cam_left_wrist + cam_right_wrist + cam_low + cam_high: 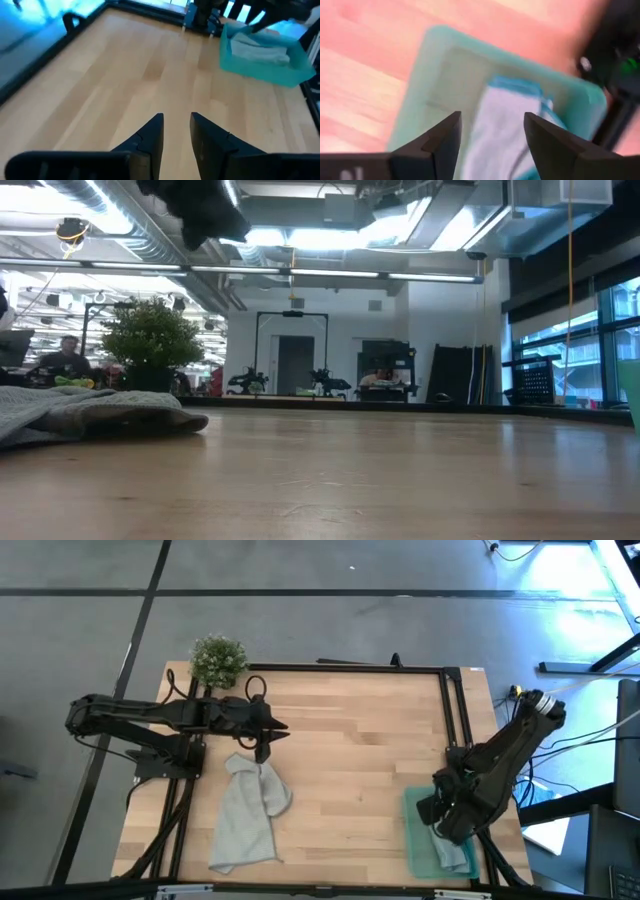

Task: Roll microfiber towels into tight, uniform cylinder then place into a basket
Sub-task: Fold the gray towel

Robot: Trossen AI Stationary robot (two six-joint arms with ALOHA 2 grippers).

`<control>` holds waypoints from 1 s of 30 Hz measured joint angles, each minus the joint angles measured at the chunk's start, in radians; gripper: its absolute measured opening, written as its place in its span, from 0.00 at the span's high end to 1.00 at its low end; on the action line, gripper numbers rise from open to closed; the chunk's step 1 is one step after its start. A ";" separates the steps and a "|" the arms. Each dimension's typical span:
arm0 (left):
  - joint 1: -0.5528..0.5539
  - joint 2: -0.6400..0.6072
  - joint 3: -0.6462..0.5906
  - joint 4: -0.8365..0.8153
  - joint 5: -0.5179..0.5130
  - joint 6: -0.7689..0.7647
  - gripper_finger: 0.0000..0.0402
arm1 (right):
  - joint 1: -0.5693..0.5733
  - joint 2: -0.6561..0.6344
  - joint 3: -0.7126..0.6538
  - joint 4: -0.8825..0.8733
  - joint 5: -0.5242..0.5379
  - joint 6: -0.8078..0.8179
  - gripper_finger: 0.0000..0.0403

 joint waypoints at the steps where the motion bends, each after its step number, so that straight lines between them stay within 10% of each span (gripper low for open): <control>1: -0.003 -0.011 0.000 -0.045 0.008 -0.029 0.78 | -0.005 -0.021 0.005 -0.002 0.030 -0.021 0.46; 12: -0.174 0.020 -0.002 -0.475 0.078 -0.626 0.78 | -0.091 -0.223 0.015 -0.001 0.370 -0.206 0.46; 23: -0.350 0.128 -0.097 -0.454 0.077 -1.144 0.78 | -0.120 -0.322 0.015 0.007 0.438 -0.341 0.46; 30: -0.371 0.200 -0.180 -0.365 0.079 -1.192 0.78 | -0.120 -0.327 0.015 0.002 0.480 -0.361 0.46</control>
